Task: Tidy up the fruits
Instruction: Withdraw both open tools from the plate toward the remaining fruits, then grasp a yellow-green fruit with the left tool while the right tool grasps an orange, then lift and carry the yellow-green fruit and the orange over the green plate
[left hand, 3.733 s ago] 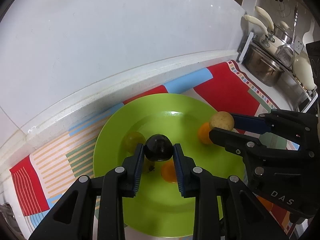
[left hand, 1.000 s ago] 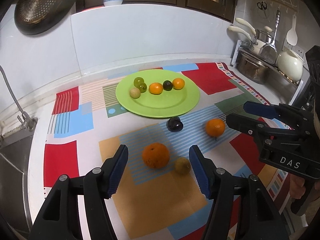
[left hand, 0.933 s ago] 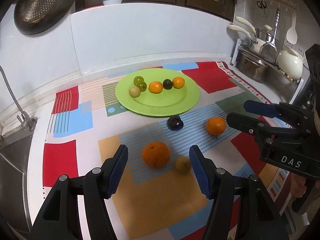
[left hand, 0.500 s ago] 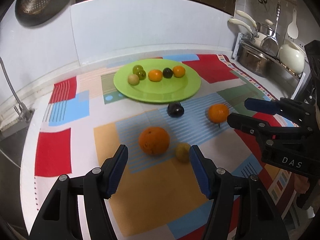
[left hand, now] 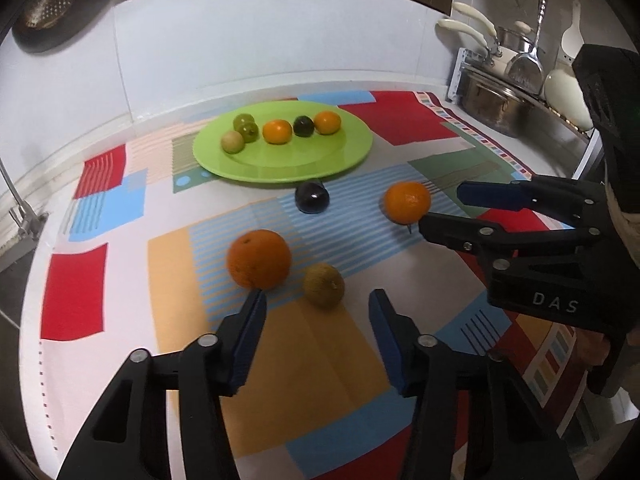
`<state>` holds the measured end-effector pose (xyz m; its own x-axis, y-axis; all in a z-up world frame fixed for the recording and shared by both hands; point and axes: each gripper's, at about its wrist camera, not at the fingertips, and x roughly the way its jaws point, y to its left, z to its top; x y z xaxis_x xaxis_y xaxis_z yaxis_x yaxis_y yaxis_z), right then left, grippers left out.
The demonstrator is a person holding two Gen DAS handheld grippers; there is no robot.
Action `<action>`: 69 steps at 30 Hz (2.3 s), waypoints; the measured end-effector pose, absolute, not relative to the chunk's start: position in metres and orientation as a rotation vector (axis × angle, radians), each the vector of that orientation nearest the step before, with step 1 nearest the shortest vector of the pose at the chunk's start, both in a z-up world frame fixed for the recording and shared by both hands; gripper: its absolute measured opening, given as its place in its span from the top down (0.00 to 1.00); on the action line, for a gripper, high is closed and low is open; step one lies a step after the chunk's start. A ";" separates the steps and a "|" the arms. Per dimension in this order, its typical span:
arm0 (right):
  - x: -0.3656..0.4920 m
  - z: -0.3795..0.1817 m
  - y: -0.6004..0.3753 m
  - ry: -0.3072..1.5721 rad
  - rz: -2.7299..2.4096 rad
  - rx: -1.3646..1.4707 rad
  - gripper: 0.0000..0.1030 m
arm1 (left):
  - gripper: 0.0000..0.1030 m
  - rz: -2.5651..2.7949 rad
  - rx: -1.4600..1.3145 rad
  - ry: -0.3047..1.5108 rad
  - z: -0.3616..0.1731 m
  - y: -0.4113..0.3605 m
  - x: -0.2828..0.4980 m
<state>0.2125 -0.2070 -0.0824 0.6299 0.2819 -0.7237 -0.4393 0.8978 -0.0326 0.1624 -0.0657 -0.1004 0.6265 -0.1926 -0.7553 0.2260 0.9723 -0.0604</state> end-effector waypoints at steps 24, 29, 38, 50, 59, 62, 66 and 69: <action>0.258 -0.106 -0.212 0.864 0.465 -0.182 0.49 | 0.72 -0.193 0.041 0.908 -0.116 -0.080 0.189; 0.263 -0.110 -0.211 0.877 0.459 -0.182 0.55 | 0.74 -0.191 0.027 0.918 -0.117 -0.079 0.191; 0.264 -0.110 -0.214 0.883 0.458 -0.163 0.59 | 0.74 -0.191 0.026 0.883 -0.103 -0.079 0.190; 0.235 -0.077 -0.209 0.807 0.437 -0.148 0.59 | 0.75 -0.201 0.021 0.829 -0.074 -0.072 0.184; 0.215 -0.046 -0.203 0.735 0.416 -0.129 0.59 | 0.75 -0.221 0.030 0.770 -0.044 -0.064 0.178; 0.211 -0.038 -0.201 0.715 0.407 -0.124 0.59 | 0.75 -0.228 0.038 0.746 -0.036 -0.062 0.178; 0.207 -0.030 -0.199 0.695 0.396 -0.122 0.59 | 0.74 -0.236 0.047 0.716 -0.024 -0.060 0.180; 0.208 -0.025 -0.198 0.687 0.389 -0.112 0.59 | 0.75 -0.249 0.047 0.706 -0.018 -0.060 0.185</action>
